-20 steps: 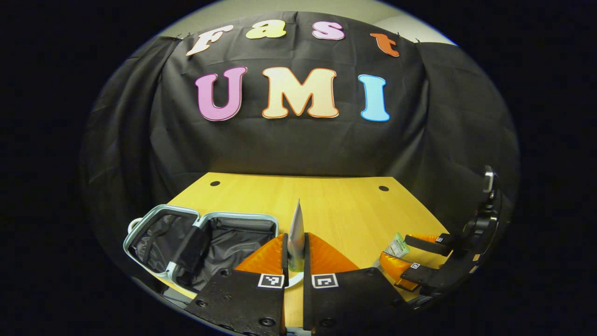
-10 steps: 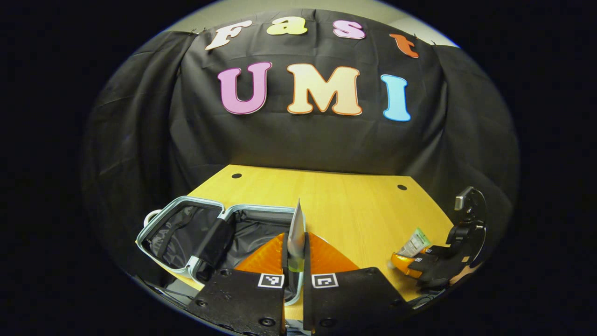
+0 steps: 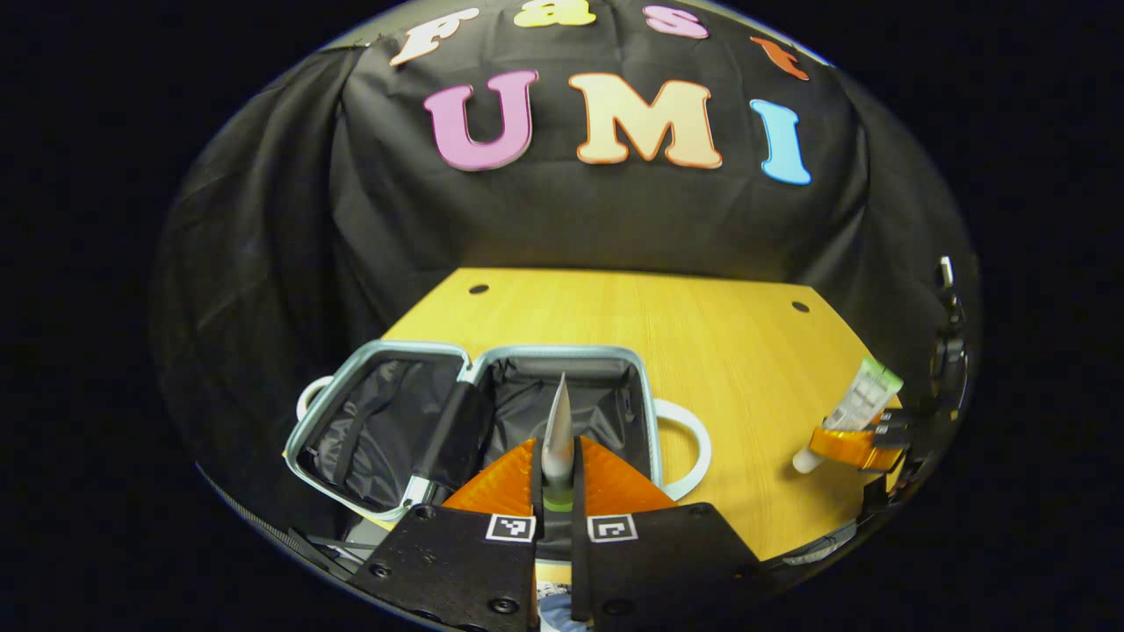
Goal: First open the suitcase, pack the skin care products into it, and then close the suitcase.
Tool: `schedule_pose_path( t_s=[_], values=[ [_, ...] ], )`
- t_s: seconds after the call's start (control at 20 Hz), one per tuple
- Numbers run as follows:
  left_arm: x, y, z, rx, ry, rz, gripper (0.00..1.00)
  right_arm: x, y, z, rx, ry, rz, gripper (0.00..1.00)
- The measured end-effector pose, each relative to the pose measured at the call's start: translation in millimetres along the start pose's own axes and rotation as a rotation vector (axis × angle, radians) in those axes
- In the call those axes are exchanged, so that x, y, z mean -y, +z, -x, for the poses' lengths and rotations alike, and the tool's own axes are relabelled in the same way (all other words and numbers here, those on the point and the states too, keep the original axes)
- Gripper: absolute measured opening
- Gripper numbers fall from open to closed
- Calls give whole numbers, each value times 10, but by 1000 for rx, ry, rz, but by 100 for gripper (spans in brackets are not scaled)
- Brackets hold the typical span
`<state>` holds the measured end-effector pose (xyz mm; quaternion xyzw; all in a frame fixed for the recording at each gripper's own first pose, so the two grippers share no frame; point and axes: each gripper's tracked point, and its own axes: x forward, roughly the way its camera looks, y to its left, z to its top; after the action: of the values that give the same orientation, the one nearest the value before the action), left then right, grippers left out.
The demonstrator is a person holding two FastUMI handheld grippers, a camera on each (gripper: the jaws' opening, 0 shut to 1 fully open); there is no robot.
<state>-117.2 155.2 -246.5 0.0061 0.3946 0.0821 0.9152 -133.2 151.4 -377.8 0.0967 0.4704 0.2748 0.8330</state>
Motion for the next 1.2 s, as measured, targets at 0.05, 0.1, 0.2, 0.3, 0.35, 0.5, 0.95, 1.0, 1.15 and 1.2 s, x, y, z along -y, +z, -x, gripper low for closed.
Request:
schedule_pose_path(
  t_s=[0.05,0.1,0.2,0.3,0.35,0.5,0.95,1.0,1.15,1.2],
  values=[
    [-80,-116,-84,-53,-8,-10,7,-185,59,3,-12,26,-27,20],
    [-161,-201,-166,-90,-17,-15,7,-379,114,-13,-27,56,-53,19],
    [-219,-385,-342,-162,-55,-14,7,-774,187,-82,-54,102,-97,20],
    [-299,-592,-487,-235,-85,-12,8,-1100,174,-183,-90,126,-132,20],
    [-339,-671,-565,-258,-101,-18,8,-1248,142,-242,-111,137,-139,20],
    [-422,-856,-777,-318,-146,-26,8,-1619,-22,-389,-194,168,-153,19],
    [-579,-297,-850,-180,-295,50,75,-2142,-287,-871,-322,107,-150,20],
    [-654,-223,-851,-159,-301,41,75,-2173,-340,-932,-340,92,-152,22],
    [-1017,-20,-805,-115,-282,47,78,-2222,-534,-1121,-390,27,-143,22],
    [-1175,23,-792,-103,-265,63,78,-2234,-578,-1174,-397,9,-140,22]
  ],
)
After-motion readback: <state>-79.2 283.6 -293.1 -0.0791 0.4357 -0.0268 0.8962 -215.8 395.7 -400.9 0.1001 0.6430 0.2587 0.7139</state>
